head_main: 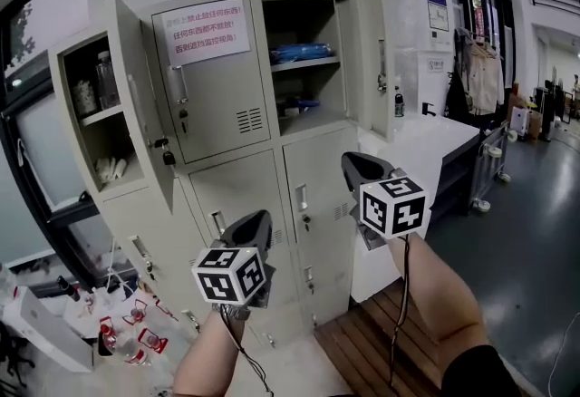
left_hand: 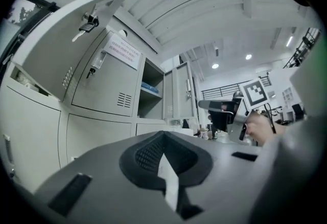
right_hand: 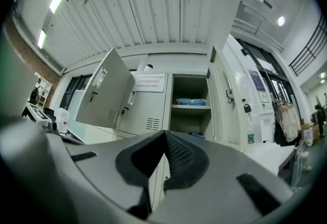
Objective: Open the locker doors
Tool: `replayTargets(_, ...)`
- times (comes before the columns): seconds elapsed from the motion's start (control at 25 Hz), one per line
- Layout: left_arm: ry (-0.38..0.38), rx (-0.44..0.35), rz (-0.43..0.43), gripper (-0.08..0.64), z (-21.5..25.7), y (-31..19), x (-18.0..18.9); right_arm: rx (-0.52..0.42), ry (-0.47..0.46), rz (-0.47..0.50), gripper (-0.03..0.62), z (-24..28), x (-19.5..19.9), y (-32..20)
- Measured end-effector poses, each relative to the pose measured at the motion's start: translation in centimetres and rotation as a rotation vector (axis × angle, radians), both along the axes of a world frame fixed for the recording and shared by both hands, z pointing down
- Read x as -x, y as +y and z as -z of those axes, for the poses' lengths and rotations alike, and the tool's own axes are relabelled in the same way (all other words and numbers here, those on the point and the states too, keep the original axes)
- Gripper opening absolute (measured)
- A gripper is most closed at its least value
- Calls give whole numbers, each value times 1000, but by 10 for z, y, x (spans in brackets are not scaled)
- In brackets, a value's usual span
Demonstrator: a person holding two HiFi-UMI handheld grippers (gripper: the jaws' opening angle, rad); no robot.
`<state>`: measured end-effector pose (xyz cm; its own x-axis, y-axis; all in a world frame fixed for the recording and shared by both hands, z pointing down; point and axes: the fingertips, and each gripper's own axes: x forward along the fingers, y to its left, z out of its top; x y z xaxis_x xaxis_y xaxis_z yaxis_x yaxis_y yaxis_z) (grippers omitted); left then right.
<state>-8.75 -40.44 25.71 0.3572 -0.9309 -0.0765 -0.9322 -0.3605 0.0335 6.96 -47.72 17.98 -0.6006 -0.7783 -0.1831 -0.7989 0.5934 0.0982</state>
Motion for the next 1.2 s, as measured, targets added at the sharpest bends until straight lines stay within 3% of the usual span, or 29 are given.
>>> replayTargets(0.6,5,33,137,-2,-23,102,-67,43,-2,137,0,-32,-55,81)
replayTargets(1.2,-10,16,153,-2,-15,117,-83,50,-9,166,0,-33,-66,92)
